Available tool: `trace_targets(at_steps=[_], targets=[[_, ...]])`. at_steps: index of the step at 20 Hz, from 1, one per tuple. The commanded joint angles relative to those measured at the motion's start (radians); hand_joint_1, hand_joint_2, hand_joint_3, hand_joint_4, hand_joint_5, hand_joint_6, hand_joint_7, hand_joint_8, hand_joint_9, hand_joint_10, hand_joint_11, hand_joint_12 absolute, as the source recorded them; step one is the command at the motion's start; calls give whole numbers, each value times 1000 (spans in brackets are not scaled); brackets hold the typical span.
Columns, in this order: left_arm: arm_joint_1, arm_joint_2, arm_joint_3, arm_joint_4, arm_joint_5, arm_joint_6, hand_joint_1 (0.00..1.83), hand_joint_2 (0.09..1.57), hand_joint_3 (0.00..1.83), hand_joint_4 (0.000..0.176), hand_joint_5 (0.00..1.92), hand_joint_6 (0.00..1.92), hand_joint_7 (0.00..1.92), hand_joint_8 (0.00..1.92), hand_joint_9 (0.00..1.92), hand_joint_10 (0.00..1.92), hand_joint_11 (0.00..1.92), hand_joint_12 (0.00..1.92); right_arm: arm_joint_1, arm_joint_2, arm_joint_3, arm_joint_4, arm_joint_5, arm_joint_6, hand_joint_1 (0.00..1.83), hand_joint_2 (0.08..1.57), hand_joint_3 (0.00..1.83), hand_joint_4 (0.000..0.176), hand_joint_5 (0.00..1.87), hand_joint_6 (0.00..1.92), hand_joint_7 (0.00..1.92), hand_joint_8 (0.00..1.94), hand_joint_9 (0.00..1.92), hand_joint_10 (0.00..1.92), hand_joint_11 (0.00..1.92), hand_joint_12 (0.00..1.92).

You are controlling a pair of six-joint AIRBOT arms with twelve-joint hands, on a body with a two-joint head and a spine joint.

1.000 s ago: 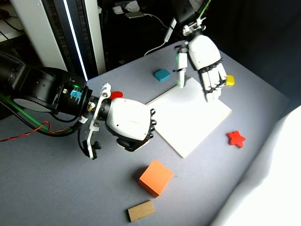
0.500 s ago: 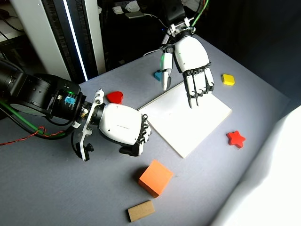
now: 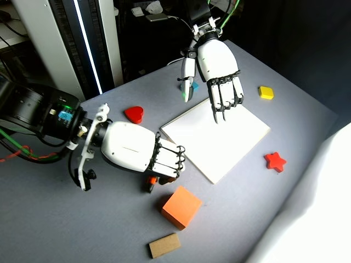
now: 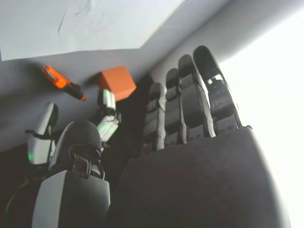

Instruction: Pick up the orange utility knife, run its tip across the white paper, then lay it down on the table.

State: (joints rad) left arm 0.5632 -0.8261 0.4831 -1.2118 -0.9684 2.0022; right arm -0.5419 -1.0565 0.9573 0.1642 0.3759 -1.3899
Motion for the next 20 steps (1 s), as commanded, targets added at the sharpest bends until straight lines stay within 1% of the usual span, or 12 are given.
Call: trace_targets(at_steps=[1, 5, 7, 9, 10, 11, 12, 13, 14, 16, 18, 20], targets=[[-10, -4, -3, 64, -61, 3, 89, 1327, 0, 44, 177, 8, 241, 5, 304, 8, 0, 1042, 7, 18, -11, -8, 113, 8, 385, 1131, 27, 0, 0, 2, 0, 1, 0, 11, 0, 16], [-15, -9, -3, 64, -69, 10, 79, 1327, 0, 42, 199, 10, 267, 9, 314, 10, 0, 1057, -1, 115, -83, -8, 155, 54, 339, 1139, 25, 0, 12, 5, 47, 16, 59, 28, 22, 11], [-16, -9, -9, 64, -72, 10, 93, 1324, 0, 40, 245, 21, 312, 17, 348, 20, 0, 1093, -20, 181, -128, -8, 172, 90, 258, 1176, 0, 0, 92, 38, 165, 13, 32, 431, 0, 898], [-14, -9, -19, 64, -87, 14, 123, 1319, 0, 35, 302, 25, 362, 16, 385, 24, 0, 1147, -37, 254, -175, -8, 163, 161, 226, 1181, 0, 0, 150, 78, 231, 22, 0, 720, 0, 1348], [-12, -9, -22, 64, -87, 14, 146, 1321, 0, 27, 359, 38, 433, 33, 442, 44, 0, 1240, -46, 290, -196, -8, 162, 212, 161, 1202, 3, 0, 180, 128, 325, 72, 17, 1039, 0, 1596], [-12, -9, -22, 64, -87, 14, 163, 1320, 0, 21, 401, 44, 498, 46, 518, 74, 0, 1349, -52, 314, -211, -8, 163, 263, 165, 1208, 1, 0, 129, 393, 333, 267, 14, 1246, 0, 1777], [-12, -9, -23, 64, -87, 14, 174, 1327, 0, 1, 482, 25, 597, 50, 588, 190, 37, 1442, -60, 334, -222, -8, 168, 301, 138, 1237, 4, 0, 53, 929, 246, 898, 25, 1514, 0, 1892], [-12, -9, -24, 64, -89, 14, 202, 1325, 0, 0, 583, 26, 678, 131, 524, 623, 112, 1512, -79, 350, -234, -8, 207, 339, 120, 1261, 10, 0, 79, 1343, 244, 1406, 115, 1765, 14, 1915], [-12, -9, -24, 64, -92, 13, 200, 1329, 1, 0, 631, 30, 620, 425, 436, 1019, 136, 1583, -98, 362, -243, -8, 253, 362, 151, 1265, 8, 0, 173, 1514, 322, 1616, 218, 1873, 108, 1920], [-13, -9, -23, 64, -100, 8, 200, 1337, 0, 0, 723, 310, 538, 1068, 451, 1428, 243, 1702, -110, 380, -251, -8, 256, 377, 151, 1279, 10, 0, 431, 1696, 585, 1730, 460, 1917, 411, 1921], [-19, -9, -20, 64, -107, 5, 212, 1334, 0, 0, 725, 847, 692, 1288, 619, 1508, 442, 1815, -111, 393, -252, -8, 267, 406, 181, 1299, 11, 0, 625, 1770, 830, 1725, 772, 1921, 693, 1921], [-24, -9, -19, 63, -107, 4, 224, 1335, 0, 0, 706, 995, 750, 1321, 675, 1550, 491, 1844, -110, 405, -252, -8, 274, 436, 176, 1304, 11, 0, 674, 1775, 884, 1722, 849, 1921, 766, 1921]])
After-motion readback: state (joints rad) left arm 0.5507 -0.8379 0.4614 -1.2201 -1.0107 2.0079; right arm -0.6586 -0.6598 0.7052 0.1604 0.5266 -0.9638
